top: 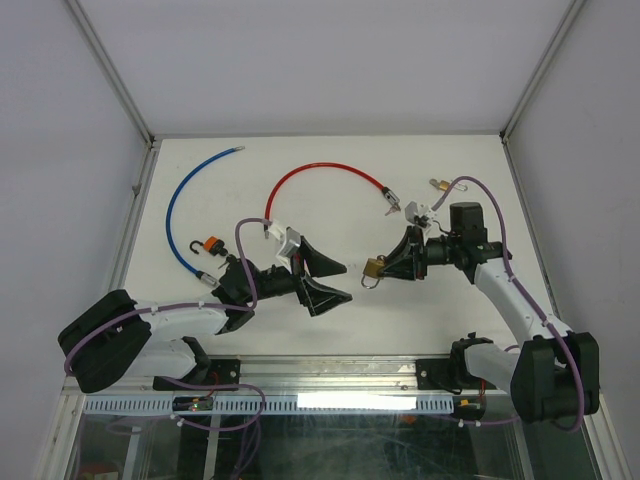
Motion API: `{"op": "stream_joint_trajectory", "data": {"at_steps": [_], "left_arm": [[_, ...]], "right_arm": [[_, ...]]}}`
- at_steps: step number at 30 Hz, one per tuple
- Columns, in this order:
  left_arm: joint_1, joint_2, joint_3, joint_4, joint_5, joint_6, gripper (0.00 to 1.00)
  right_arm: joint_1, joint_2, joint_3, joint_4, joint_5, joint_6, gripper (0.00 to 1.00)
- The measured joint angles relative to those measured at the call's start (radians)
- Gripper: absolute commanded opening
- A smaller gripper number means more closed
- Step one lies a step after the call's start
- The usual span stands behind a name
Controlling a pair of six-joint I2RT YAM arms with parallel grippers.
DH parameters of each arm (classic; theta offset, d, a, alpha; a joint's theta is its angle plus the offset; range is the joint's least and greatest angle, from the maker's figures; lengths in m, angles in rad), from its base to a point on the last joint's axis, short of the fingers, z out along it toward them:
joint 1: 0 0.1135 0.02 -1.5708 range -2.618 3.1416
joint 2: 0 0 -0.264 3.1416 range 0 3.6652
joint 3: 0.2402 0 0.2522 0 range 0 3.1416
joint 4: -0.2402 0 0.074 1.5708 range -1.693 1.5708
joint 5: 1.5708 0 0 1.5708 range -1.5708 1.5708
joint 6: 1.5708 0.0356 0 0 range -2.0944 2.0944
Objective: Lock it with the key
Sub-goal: Lock the lock.
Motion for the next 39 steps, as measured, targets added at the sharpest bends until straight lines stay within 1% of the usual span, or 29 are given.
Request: {"op": "stream_joint_trajectory", "data": {"at_steps": [4,9,14,17,23,28,34,39], "left_arm": [[0.001,0.0,0.009,-0.018,0.018,0.0,0.9],[0.001,0.019,0.058,-0.064,0.048,0.01,0.89],[0.001,0.029,0.123,-0.172,0.04,0.047,0.87],[0.001,0.036,0.153,-0.234,0.015,0.068,0.82],[0.002,0.069,0.205,-0.336,-0.015,0.099,0.77],[0.002,0.122,0.245,-0.357,-0.008,0.109,0.69],[0.002,0.167,0.278,-0.364,0.021,0.11,0.57],[0.002,0.198,0.304,-0.36,0.046,0.109,0.51]], "right_arm": [[0.009,0.006,0.0,-0.024,-0.001,-0.027,0.0],[0.023,0.02,0.012,-0.05,-0.001,-0.056,0.0],[0.038,0.029,0.024,-0.087,-0.004,-0.096,0.0],[0.043,0.031,0.027,-0.101,-0.005,-0.112,0.0],[0.05,0.032,0.027,-0.121,-0.008,-0.13,0.0],[0.053,0.032,0.027,-0.128,-0.015,-0.139,0.0],[0.056,0.032,0.028,-0.135,-0.022,-0.147,0.0],[0.056,0.032,0.028,-0.135,-0.023,-0.15,0.0]]}}
